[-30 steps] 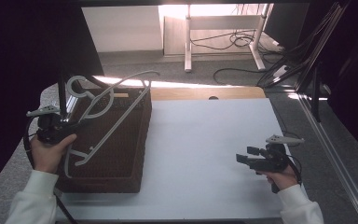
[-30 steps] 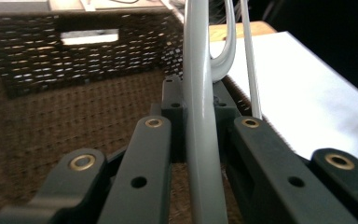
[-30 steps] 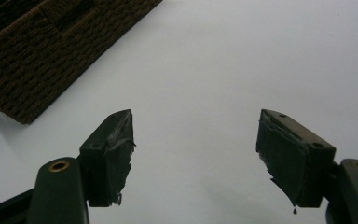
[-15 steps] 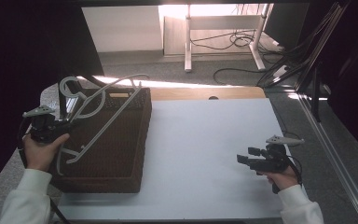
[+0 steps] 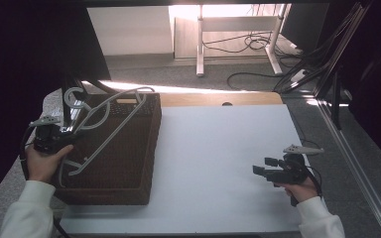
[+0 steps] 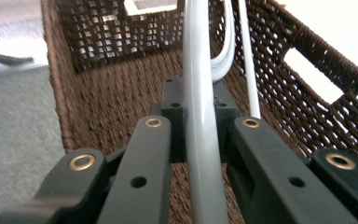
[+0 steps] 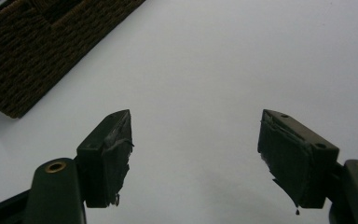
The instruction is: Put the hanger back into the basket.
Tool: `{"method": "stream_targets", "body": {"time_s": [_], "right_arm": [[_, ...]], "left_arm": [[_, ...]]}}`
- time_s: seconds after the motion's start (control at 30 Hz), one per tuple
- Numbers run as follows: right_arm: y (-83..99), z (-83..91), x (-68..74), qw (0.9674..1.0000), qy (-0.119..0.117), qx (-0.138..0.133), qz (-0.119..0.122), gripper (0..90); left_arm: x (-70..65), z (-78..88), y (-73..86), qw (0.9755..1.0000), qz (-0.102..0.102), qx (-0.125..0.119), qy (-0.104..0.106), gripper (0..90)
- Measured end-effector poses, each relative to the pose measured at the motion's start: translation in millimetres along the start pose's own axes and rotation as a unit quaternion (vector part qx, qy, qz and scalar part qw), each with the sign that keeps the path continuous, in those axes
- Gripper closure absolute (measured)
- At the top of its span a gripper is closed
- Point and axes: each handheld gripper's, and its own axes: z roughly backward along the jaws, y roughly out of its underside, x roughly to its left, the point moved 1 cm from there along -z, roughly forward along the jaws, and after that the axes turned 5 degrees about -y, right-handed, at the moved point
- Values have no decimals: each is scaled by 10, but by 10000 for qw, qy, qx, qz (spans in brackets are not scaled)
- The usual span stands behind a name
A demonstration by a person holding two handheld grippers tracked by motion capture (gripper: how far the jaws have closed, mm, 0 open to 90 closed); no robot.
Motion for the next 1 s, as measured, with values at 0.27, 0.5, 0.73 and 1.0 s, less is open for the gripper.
{"method": "stream_targets", "body": {"time_s": [0.27,0.5,0.73,1.0], "right_arm": [[-1,-11,-7,10000,0,25,0,263],[-10,-14,-12,10000,-31,-15,-18,264],[-38,-43,0,9999,22,-61,127,262],[-59,-9,88,9981,94,-278,535,234]], "left_arm": [[-90,-4,-28,9998,-174,17,-93,338],[-276,50,-26,9998,-174,-21,119,293],[-531,56,22,9991,-135,-20,412,287],[-838,31,153,9980,-131,-6,615,287]]}}
